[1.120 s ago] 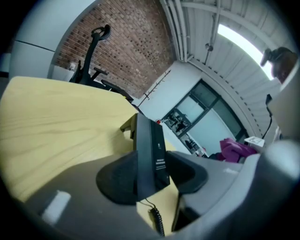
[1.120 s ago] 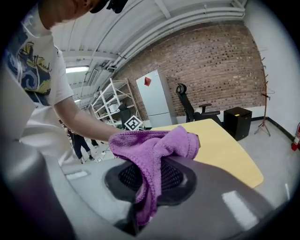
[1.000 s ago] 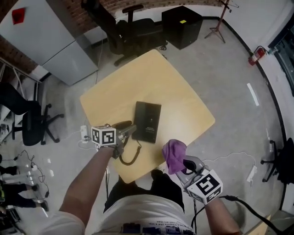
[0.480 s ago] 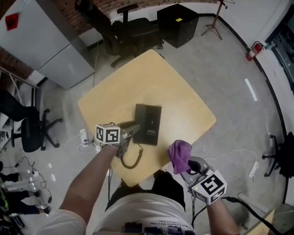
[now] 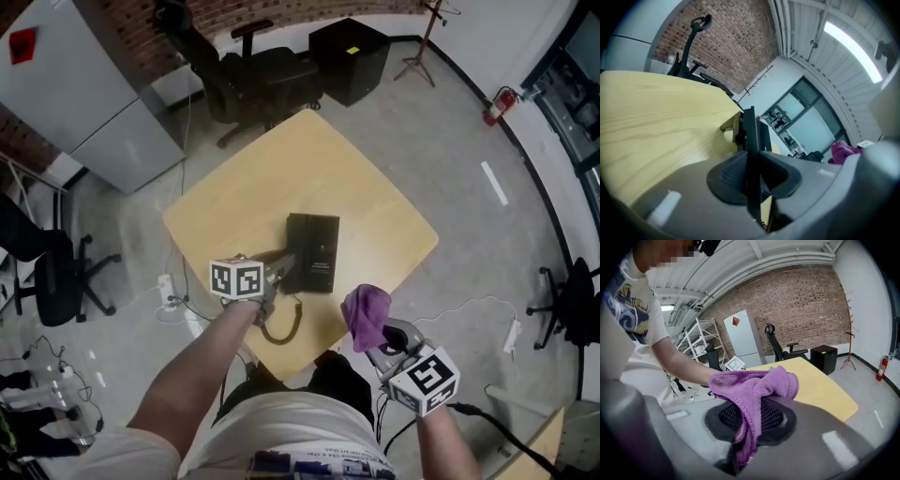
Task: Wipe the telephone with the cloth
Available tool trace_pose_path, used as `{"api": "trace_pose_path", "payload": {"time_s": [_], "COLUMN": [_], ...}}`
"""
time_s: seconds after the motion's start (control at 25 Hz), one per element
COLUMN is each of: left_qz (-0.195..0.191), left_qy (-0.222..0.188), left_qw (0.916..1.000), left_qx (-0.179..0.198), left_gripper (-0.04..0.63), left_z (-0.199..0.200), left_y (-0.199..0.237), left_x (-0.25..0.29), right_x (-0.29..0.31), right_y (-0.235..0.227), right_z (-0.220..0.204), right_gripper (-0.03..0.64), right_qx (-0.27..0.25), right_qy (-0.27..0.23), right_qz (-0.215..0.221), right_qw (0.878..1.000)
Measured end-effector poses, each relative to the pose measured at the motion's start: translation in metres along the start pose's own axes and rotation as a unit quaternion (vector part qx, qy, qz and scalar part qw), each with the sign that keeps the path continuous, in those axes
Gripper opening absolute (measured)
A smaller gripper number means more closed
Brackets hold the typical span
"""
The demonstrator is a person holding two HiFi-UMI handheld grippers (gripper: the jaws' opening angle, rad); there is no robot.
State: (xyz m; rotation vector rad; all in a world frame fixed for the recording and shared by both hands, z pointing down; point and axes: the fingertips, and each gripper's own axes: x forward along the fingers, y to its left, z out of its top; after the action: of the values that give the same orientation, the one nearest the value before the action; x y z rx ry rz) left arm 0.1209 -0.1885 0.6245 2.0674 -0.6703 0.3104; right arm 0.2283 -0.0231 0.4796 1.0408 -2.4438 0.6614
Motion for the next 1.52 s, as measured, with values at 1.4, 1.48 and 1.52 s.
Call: {"api": "trace_pose_path", "payload": {"time_s": [1.4,1.48,1.52], "left_qz": [-0.249,-0.253,-0.256], "left_qy": [-0.101,-0.106,-0.107], "left_qw": [0.962,0.9603,0.9594], "left_qx": [-0.05,-0.051,-0.051], "left_gripper": [0.08,0.08,0.08], "left_z": [0.016,0.02,0.022], "left_y": [-0.119,-0.119,-0.119], "left_x": [-0.159,-0.161,-0.162], "right_x": [0.076,0.074,0.072], "right_y": [0.093,0.098,0.101], "right_z": [0.126,0.117,0.113], "right_gripper": [0.044,0.044,0.044], "right_qx": [-0.035,-0.03,-0.027], "right_qy": [-0.08,-0.073,-0.069], "right_qz": [-0.006,-0.008,-0.01], "right_qw": [0.996,0.997,0.997]}}
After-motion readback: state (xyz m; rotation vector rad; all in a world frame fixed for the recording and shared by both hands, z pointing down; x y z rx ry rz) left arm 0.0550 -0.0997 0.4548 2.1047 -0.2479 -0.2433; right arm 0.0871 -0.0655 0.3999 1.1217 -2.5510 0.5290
